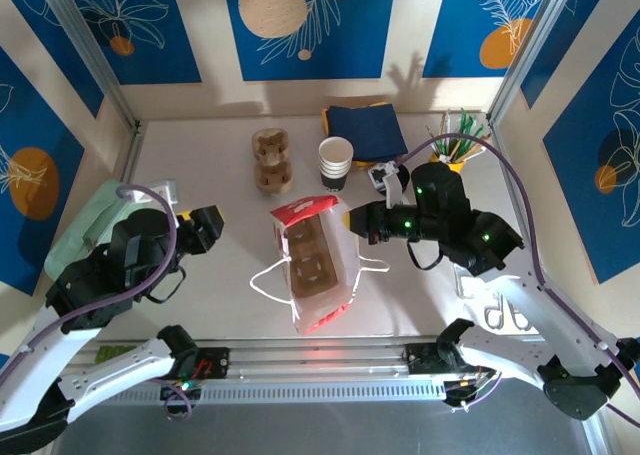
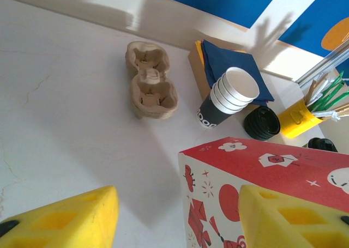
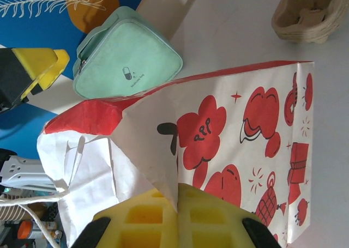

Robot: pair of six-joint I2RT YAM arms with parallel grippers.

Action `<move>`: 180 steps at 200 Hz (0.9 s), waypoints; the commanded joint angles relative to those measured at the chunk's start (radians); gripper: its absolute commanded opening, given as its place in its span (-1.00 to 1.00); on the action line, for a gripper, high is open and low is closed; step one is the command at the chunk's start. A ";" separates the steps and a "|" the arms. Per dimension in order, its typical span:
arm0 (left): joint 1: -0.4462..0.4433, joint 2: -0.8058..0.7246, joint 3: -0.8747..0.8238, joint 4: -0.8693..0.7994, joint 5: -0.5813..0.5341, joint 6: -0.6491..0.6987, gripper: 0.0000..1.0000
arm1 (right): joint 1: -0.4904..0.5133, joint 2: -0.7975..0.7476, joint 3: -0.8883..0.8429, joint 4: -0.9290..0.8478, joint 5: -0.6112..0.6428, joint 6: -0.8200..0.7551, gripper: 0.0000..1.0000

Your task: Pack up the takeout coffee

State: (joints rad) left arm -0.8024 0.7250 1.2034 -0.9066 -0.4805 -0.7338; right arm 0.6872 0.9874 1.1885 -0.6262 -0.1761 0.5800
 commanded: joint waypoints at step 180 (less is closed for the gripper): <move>0.009 0.041 -0.024 0.002 0.016 -0.027 0.28 | -0.251 0.444 0.312 -0.271 -0.198 0.130 -1.00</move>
State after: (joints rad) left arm -0.8024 0.7681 1.1889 -0.9058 -0.4721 -0.7547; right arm 0.4561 1.4250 1.4628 -0.8616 -0.3099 0.7177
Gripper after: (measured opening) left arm 0.640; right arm 0.059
